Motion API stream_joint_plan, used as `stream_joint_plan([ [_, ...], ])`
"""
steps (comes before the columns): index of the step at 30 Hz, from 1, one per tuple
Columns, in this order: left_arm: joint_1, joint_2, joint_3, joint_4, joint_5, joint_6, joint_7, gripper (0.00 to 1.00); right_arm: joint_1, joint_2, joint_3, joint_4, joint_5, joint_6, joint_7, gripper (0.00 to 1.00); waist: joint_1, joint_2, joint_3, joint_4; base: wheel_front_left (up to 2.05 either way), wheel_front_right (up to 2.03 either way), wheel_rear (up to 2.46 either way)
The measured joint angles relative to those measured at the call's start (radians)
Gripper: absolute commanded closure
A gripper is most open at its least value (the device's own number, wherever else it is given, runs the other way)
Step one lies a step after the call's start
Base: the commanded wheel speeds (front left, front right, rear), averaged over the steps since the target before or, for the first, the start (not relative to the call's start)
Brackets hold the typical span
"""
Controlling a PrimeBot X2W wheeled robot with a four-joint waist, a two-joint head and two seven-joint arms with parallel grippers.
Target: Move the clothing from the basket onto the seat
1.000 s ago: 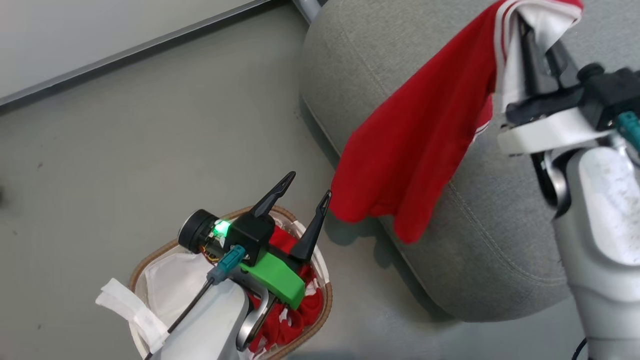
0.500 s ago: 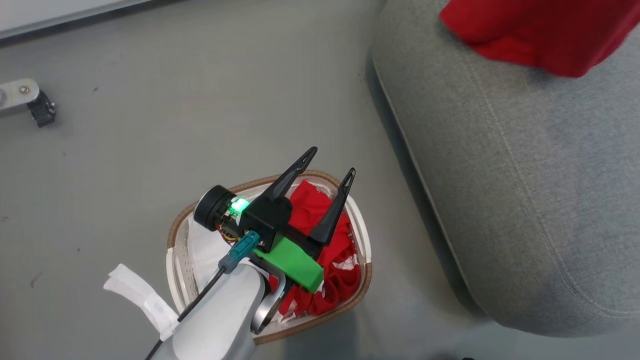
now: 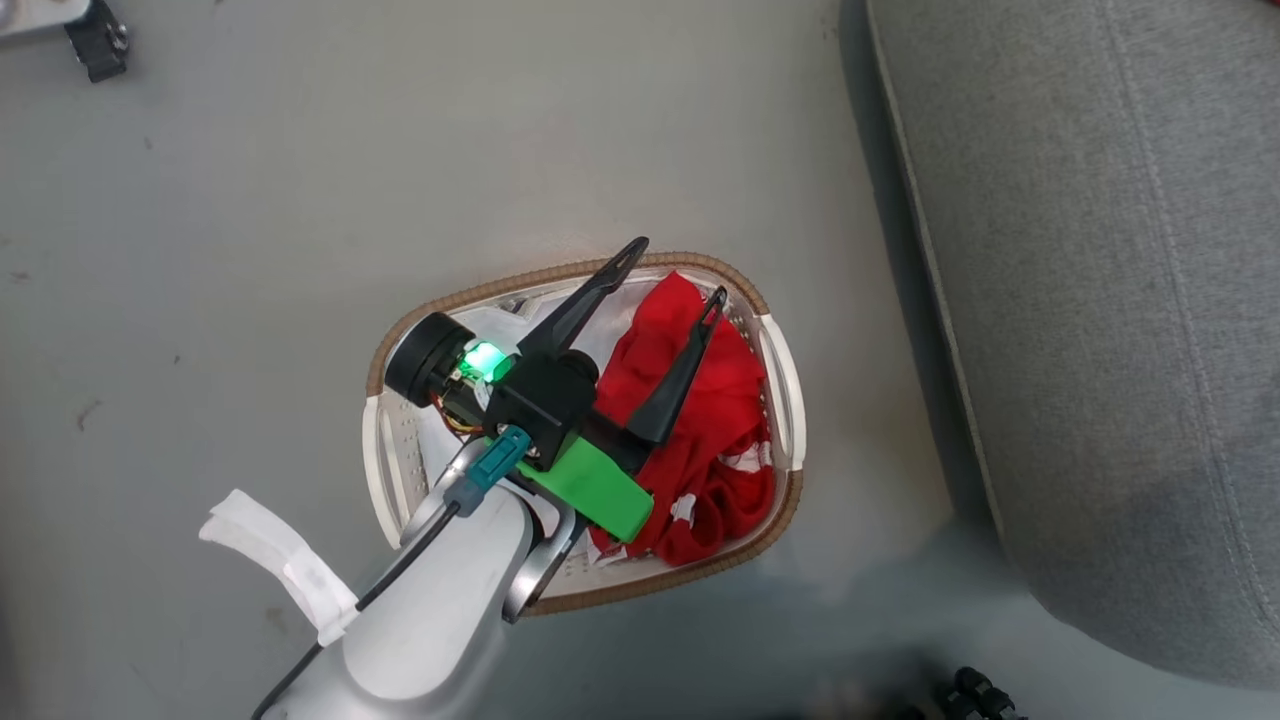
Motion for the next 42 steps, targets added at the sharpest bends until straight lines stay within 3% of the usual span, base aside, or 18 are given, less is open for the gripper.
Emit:
stream_joint_plan([
  [6,-0.017,0.002,-0.002,0.001,0.011,0.000,0.000,0.00,0.061,0.097,-0.046,0.134,-0.033,0.000,-0.022,1.00,0.0000,0.0000,0.052,0.014,0.00,0.00,0.00],
  [10,-0.025,0.006,-0.002,0.003,0.014,0.000,0.000,0.00,0.071,0.139,-0.052,0.117,-0.051,0.000,-0.023,1.00,0.0000,-0.0001,0.060,0.004,0.00,0.00,0.00],
  [11,-0.025,0.007,-0.001,0.004,0.014,0.000,0.000,0.00,0.076,0.144,-0.054,0.109,-0.052,0.000,-0.023,0.94,0.0000,0.0000,0.060,0.000,0.00,0.00,0.00],
  [13,-0.025,0.010,0.002,0.006,0.014,0.000,0.000,0.00,0.093,0.159,-0.060,0.091,-0.059,0.000,-0.023,0.76,0.0000,0.0000,0.057,-0.010,0.00,0.00,0.00],
  [14,-0.025,0.012,0.002,0.008,0.014,0.000,0.000,0.00,0.103,0.167,-0.061,0.079,-0.063,0.000,-0.023,0.53,0.0000,0.0000,0.055,-0.016,0.00,0.00,0.00],
  [15,-0.025,0.012,0.003,0.010,0.014,0.000,0.000,0.00,0.108,0.174,-0.059,0.069,-0.066,0.000,-0.023,0.16,0.0000,0.0000,0.052,-0.020,0.00,0.00,0.00],
  [16,-0.024,0.013,0.003,0.012,0.014,0.000,0.000,0.00,0.115,0.181,-0.057,0.054,-0.071,0.000,-0.023,0.00,-0.0001,0.0000,0.048,-0.024,0.00,0.00,0.00],
  [24,-0.002,0.015,0.042,0.021,0.001,0.000,0.000,0.00,0.193,0.242,-0.013,0.007,-0.087,0.000,-0.023,0.00,-0.0001,0.0000,-0.015,-0.049,0.00,0.00,0.00],
  [42,0.185,-0.025,0.256,0.044,-0.046,0.002,0.000,0.00,0.335,0.264,0.133,-0.039,-0.009,0.000,-0.023,0.00,-0.0002,0.0000,-0.308,-0.048,0.00,0.00,0.00],
])
